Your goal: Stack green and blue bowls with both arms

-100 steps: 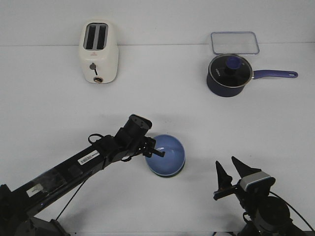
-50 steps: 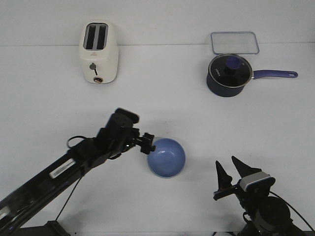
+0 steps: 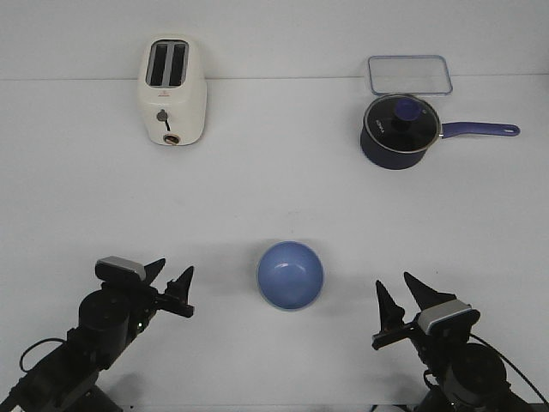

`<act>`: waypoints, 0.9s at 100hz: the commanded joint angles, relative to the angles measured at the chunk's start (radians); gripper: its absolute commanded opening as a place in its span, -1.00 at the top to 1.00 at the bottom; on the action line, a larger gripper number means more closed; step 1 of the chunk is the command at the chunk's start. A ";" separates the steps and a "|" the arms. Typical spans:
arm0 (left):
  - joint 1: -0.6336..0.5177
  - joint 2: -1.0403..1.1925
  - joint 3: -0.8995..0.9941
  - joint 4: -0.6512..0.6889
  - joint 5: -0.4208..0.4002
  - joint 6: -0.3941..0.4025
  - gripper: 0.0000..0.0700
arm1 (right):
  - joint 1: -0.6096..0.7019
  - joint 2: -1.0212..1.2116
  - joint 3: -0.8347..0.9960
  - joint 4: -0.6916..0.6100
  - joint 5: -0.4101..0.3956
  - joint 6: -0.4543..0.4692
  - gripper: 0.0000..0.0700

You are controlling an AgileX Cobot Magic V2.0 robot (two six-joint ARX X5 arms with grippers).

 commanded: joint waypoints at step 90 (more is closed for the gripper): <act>-0.006 -0.119 -0.023 0.022 -0.001 -0.040 0.96 | 0.008 0.004 0.004 0.027 -0.003 -0.002 0.98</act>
